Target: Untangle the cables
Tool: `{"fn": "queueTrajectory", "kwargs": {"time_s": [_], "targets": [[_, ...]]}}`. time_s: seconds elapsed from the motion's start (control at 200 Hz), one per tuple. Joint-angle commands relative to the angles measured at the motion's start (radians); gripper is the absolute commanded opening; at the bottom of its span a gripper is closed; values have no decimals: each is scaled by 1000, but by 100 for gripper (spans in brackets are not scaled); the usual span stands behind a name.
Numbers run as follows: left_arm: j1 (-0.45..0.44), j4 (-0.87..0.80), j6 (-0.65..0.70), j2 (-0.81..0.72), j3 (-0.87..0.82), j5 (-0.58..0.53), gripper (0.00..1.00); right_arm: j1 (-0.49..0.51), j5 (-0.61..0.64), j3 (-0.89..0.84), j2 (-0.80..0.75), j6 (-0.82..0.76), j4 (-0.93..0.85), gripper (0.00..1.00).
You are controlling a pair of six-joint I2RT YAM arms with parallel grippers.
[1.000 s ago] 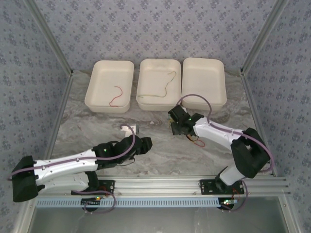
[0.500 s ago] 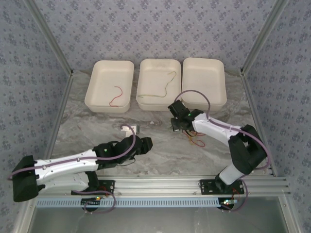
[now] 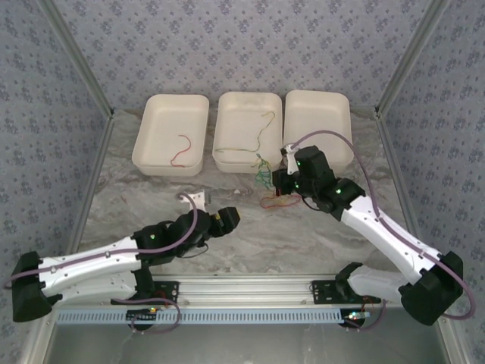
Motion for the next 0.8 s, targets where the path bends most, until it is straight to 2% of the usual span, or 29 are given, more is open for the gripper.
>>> {"fn": "queueTrajectory", "kwargs": {"time_s": [0.0, 0.08, 0.2, 0.32, 0.51, 0.645, 0.7, 0.794], "targets": [[10, 62, -62, -31, 37, -15, 83, -7, -168, -80, -22, -34, 66, 0], [34, 112, -29, -5, 56, 38, 83, -8, -210, -132, -39, -34, 115, 0], [94, 11, 89, 72, 155, 106, 72, -10, -270, -156, -33, -46, 140, 0], [198, 2, 203, 143, 202, 253, 58, -8, -301, -147, -16, -62, 121, 0], [235, -99, 482, 252, 332, 350, 55, -13, -336, -133, 8, -71, 90, 0], [234, -235, 651, 307, 404, 309, 52, -20, -371, -111, 33, -75, 62, 0], [236, -259, 687, 314, 404, 274, 53, -20, -377, -111, 34, -76, 60, 0], [240, -277, 722, 337, 408, 281, 53, -24, -376, -107, 36, -75, 56, 0]]}}
